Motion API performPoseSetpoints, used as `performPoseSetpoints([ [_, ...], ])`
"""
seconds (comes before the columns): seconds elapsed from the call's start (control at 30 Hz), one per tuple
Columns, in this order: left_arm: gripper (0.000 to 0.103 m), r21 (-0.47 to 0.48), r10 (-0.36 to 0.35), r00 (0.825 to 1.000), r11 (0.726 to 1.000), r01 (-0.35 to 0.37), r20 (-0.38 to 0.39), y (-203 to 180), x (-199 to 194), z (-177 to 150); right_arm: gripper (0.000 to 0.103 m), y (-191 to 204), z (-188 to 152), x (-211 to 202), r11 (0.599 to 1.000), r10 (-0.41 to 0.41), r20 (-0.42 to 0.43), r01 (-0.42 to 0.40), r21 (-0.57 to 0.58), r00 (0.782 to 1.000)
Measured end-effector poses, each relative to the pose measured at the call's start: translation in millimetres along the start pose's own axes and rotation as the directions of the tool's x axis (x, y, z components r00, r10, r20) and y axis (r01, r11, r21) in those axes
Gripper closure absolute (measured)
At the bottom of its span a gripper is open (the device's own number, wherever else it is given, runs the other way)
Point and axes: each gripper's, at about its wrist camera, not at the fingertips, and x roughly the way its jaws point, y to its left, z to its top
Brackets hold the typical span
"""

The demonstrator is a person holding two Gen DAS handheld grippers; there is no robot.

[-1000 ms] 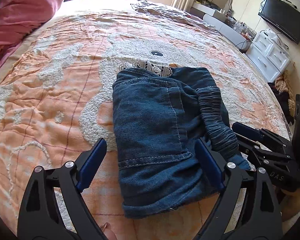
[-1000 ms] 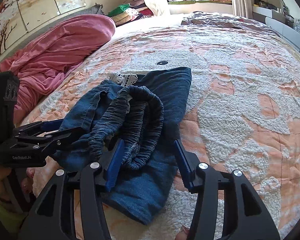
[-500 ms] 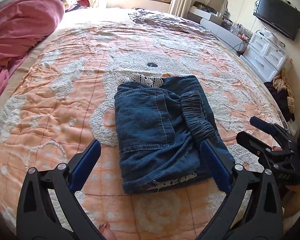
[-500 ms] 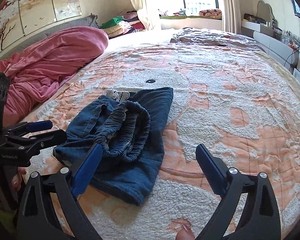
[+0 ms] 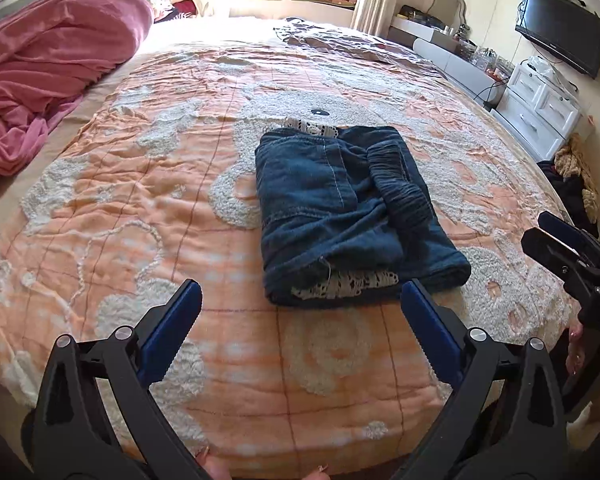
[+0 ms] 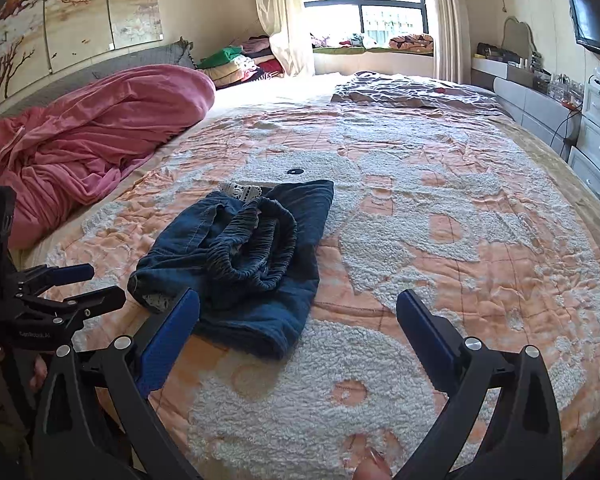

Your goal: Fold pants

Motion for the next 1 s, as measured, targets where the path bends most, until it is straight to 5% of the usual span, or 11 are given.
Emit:
performPoseSetpoints([
  [1.0, 0.009, -0.035, 0.026, 1.000, 0.999, -0.026, -0.009, -9.0, -0.5, -55.1, 0.005, 1.5, -56.9, -10.1, 0.999, -0.025, -0.031, 0.026, 0.036, 0.999],
])
